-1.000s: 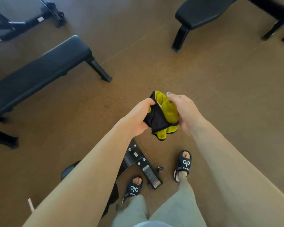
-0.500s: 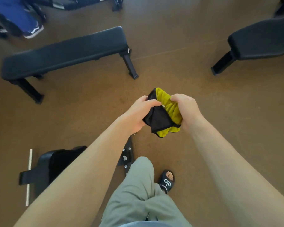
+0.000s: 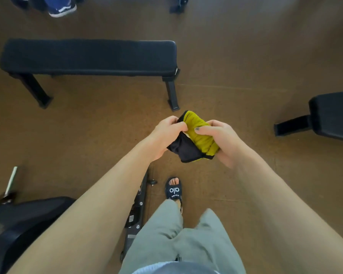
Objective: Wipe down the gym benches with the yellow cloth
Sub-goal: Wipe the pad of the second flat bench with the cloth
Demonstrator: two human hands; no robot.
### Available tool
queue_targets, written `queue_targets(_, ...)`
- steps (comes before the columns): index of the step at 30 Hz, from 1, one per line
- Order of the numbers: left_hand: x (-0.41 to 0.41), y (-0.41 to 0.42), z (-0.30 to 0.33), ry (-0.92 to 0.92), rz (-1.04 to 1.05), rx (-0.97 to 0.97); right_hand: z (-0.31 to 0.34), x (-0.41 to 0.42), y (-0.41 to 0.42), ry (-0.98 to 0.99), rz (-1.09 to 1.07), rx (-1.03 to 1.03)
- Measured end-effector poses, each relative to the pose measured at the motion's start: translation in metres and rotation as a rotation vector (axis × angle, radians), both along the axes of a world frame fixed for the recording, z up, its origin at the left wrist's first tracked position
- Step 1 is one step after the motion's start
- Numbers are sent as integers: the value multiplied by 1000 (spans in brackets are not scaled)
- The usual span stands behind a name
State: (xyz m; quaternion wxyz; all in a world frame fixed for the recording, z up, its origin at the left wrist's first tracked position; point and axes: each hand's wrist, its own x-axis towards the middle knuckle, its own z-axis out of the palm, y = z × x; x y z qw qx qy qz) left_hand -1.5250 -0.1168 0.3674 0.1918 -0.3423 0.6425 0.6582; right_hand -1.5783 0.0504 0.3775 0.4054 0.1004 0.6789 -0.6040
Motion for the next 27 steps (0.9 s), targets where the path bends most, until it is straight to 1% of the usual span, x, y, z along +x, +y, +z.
queue_targets(3, -47, -20, -2, -15, 23, -56, -8, -49, -16, -70, 83, -50)
queue_targets(6, -96, -37, -8, -16, -50, -151, -15, -101, -30, -155, 207, -69)
queue_targets(9, -144, -58, -20, 42, -116, -231, -28, -161, -44, -234, 302, -119)
queue_targets(12, -187, -74, -32, 121, -141, -319, -45, -218, -62, -312, 300, -128)
queue_targets(16, -239, -98, -72, 106, -31, -450, -81, -292, -84, -405, 206, -124)
queue_targets(19, -269, -117, -105, 88, -14, -544, -107, -342, -110, -421, 147, -97)
queue_targets(21, -291, -132, -127, 86, 18, -631, -127, -371, -132, -418, 173, -66)
queue_targets(23, -316, -152, -152, 78, 93, -692, -149, -400, -157, -416, 205, -60)
queue_targets(25, -340, -178, -181, 72, 211, -658, -177, -431, -184, -381, 195, -48)
queue_targets(27, -363, -203, -213, 48, 363, -598, -205, -463, -218, -277, 118, -17)
